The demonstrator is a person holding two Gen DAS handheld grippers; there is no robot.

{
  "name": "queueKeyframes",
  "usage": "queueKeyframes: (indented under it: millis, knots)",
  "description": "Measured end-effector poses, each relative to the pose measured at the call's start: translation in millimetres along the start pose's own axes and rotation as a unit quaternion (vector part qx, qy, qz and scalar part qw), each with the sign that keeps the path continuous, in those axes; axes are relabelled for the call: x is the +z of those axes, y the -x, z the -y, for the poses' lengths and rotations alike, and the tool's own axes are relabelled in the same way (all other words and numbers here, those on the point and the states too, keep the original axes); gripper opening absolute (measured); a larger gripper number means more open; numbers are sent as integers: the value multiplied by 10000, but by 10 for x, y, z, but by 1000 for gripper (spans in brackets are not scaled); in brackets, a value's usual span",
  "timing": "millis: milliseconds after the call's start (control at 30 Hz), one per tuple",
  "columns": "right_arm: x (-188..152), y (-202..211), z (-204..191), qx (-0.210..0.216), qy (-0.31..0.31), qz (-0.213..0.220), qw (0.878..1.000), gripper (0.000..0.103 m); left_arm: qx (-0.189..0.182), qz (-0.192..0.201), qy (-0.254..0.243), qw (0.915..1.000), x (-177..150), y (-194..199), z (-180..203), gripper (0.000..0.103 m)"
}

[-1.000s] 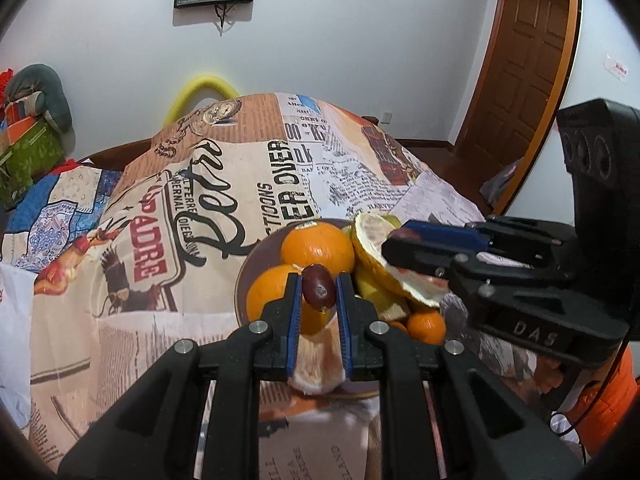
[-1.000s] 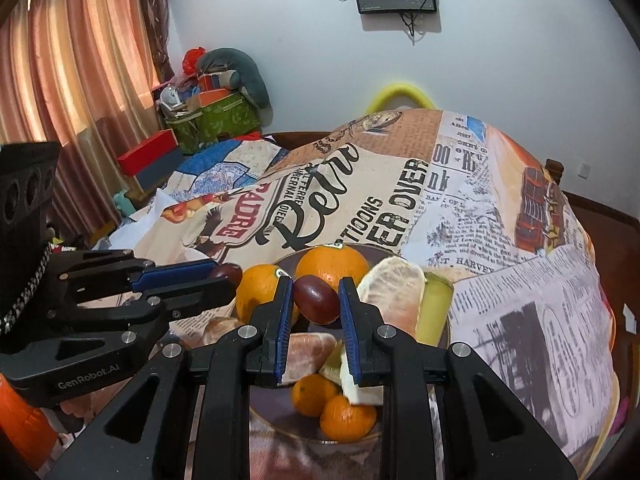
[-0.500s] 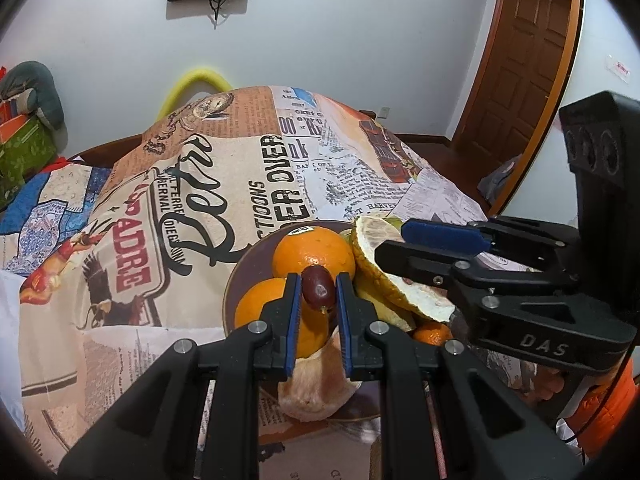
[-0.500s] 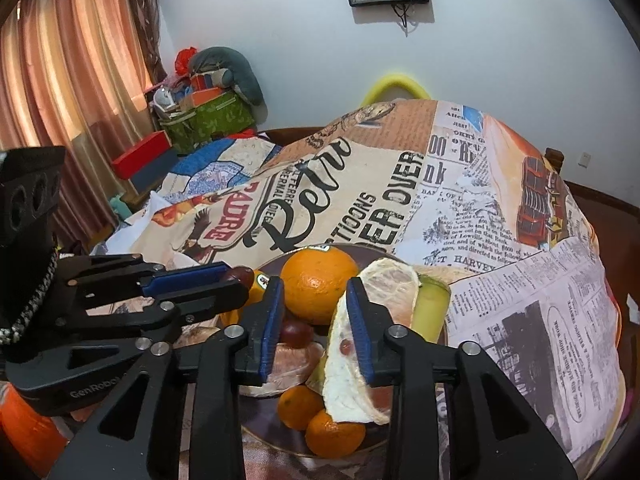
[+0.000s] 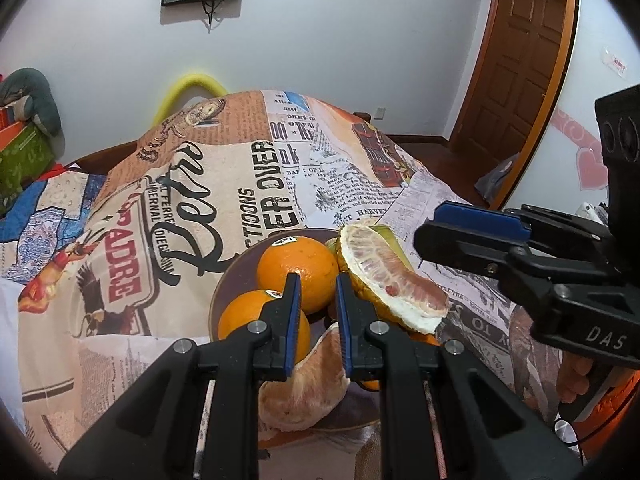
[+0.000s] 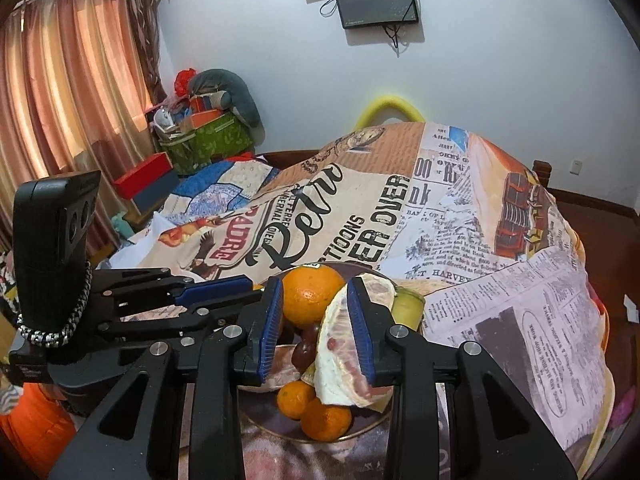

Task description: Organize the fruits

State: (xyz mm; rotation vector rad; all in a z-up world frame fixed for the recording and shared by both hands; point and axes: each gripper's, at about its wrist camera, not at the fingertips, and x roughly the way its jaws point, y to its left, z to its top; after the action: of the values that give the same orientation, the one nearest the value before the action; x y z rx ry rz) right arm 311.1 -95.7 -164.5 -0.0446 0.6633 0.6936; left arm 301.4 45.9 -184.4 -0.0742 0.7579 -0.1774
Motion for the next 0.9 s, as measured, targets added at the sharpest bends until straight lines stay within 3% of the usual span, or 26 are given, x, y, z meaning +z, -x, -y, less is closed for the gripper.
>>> queueKeyframes:
  millis: [300,600,667,900]
  knots:
    - [61,494,-151,-144,35,424,9990,30,218,598,3,9980,83,655,143,16]
    - [124,1447,-513,-456,210,1379,9892,30,508,1771,-176,9827,145,1805,540,17]
    - [121,1639,-600,-513,244,1591,9856,34,590,2035,-251,9770,114,2072,651,20]
    - [6,2205,-867,-717,292,2293,9703,51,761,2655,-340,9605,-59,2683,893,56]
